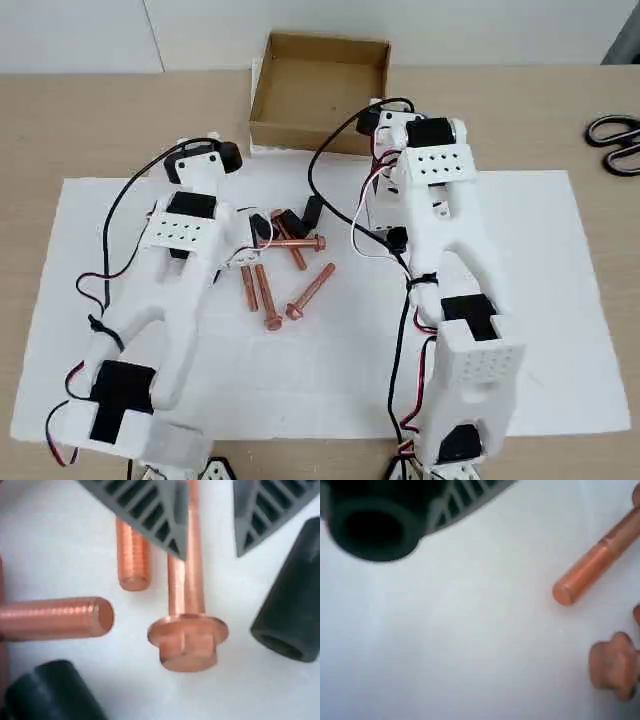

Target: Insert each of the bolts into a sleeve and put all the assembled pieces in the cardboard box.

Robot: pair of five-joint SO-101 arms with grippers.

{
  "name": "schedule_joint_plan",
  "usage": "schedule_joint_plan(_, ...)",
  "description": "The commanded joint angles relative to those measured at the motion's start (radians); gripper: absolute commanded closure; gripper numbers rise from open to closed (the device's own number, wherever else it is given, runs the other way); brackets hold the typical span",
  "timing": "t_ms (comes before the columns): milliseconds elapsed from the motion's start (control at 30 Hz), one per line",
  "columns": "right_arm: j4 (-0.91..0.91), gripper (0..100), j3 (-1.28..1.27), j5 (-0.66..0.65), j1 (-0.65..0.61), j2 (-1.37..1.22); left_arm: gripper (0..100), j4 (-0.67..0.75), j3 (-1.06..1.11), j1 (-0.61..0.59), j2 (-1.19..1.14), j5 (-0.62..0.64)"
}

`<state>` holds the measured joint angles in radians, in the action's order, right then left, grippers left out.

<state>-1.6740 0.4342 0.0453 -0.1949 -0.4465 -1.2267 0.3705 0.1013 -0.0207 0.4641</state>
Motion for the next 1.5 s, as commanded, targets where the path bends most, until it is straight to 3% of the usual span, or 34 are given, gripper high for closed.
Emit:
schedule_joint_plan(0,0.016,99.5,0.032,-0.009,0.008,0.007,94,-0.002,-0.041,0.008,0.008,-0.006)
schedule_joint_plan(1467,0.025,99.5,0.028,-0.008,0.007,0.007,94,0.103,-0.028,0.032,-0.127,0.038)
